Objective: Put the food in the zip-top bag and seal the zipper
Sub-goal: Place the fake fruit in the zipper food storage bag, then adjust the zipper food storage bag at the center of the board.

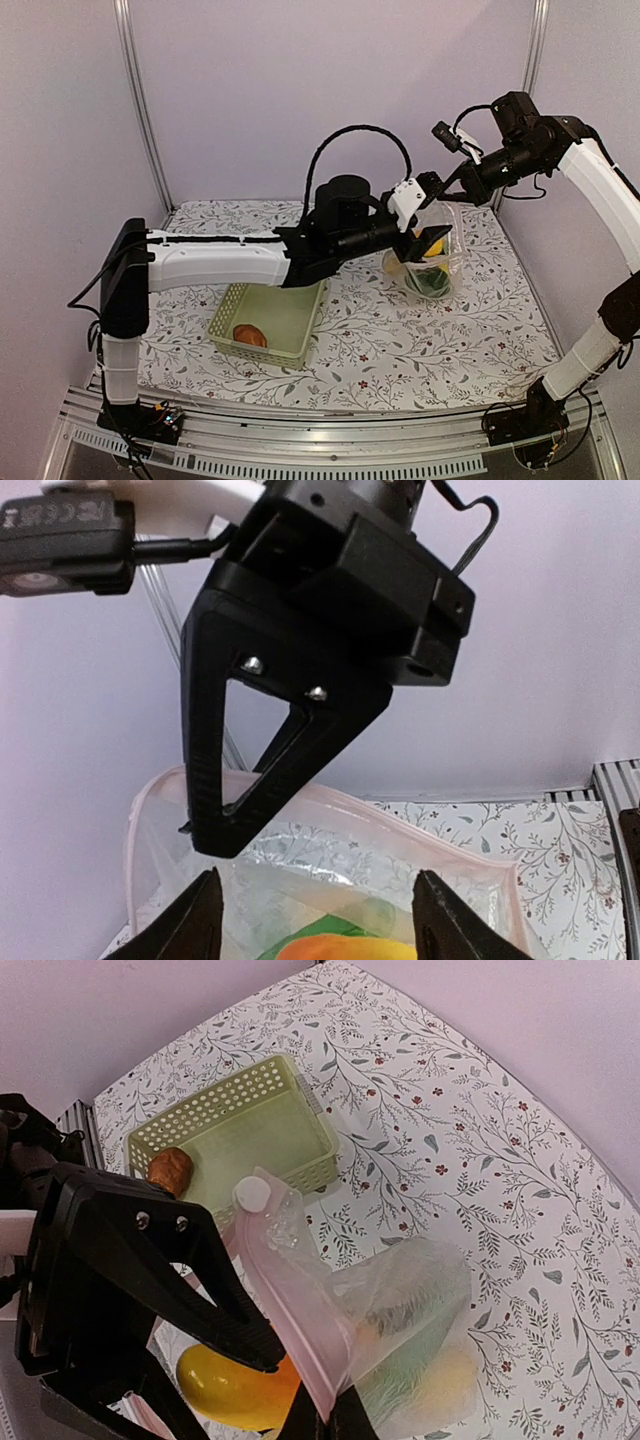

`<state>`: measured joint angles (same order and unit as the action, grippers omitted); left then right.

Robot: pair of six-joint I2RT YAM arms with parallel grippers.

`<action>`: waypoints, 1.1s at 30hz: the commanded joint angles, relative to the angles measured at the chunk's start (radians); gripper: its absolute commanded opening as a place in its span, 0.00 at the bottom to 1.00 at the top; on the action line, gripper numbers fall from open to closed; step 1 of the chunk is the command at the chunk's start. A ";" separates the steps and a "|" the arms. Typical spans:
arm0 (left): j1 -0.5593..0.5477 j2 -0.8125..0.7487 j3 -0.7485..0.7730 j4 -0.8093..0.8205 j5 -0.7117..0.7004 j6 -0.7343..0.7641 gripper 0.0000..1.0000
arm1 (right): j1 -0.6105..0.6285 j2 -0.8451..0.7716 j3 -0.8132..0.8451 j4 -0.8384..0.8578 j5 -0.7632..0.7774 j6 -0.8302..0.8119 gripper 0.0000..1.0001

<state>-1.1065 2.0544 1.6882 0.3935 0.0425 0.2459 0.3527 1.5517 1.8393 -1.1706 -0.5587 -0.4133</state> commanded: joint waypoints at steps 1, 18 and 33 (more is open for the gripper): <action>-0.011 -0.027 0.023 -0.002 -0.040 0.020 0.68 | 0.004 0.001 0.015 0.004 -0.014 -0.009 0.00; -0.131 -0.356 -0.237 -0.157 0.023 0.014 0.61 | 0.004 0.078 0.022 0.021 0.035 0.013 0.00; -0.134 -0.094 0.197 -0.899 0.067 0.110 0.60 | 0.005 0.066 -0.005 0.003 -0.025 -0.004 0.00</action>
<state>-1.2324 1.8946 1.8305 -0.3149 0.1421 0.3309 0.3527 1.6337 1.8400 -1.1629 -0.5613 -0.4084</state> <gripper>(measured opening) 0.598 0.004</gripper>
